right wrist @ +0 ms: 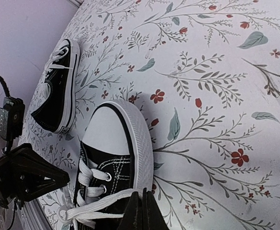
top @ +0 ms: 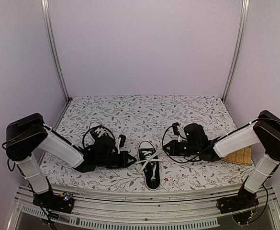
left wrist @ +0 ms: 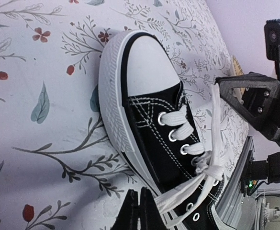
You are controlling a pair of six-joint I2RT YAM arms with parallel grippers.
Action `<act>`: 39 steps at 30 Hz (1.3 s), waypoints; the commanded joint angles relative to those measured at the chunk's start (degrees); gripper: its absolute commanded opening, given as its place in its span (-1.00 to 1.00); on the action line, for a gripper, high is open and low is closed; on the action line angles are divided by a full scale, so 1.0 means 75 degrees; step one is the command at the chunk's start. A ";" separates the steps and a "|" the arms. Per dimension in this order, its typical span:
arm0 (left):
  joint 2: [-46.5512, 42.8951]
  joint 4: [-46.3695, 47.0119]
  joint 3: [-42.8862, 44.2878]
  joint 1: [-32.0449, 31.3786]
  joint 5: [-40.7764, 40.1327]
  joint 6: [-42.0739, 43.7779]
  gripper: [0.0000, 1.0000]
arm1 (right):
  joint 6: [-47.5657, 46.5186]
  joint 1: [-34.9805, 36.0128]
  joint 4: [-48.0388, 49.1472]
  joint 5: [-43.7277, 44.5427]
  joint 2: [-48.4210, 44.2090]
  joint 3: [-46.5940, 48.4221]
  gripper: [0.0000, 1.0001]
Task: Tie the shoes
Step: Pull the loops with the shoelace from the shoe.
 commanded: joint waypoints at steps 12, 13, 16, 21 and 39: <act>-0.0440 -0.0394 -0.0397 0.0247 -0.0544 -0.0131 -1.00 | 0.0074 -0.0061 -0.0480 0.1358 -0.0312 -0.0362 -0.96; -0.0446 -0.0399 -0.0416 0.0253 -0.0545 -0.0133 -1.00 | 0.0074 -0.0076 -0.0476 0.1369 -0.0329 -0.0379 -0.96; -0.0455 -0.0331 -0.0404 0.0272 -0.0429 -0.0052 -1.00 | 0.0057 -0.0120 -0.0391 0.1063 -0.0354 -0.0379 -0.96; -0.0391 -0.0119 -0.0164 0.0256 0.0005 0.0303 -1.00 | -0.0656 -0.0209 0.0740 -0.1744 -0.0119 -0.0004 -0.67; -0.0077 -0.0039 0.0248 0.0247 0.0486 0.0579 -1.00 | 0.0781 -0.0204 0.1006 -0.2617 0.1008 -0.0009 0.26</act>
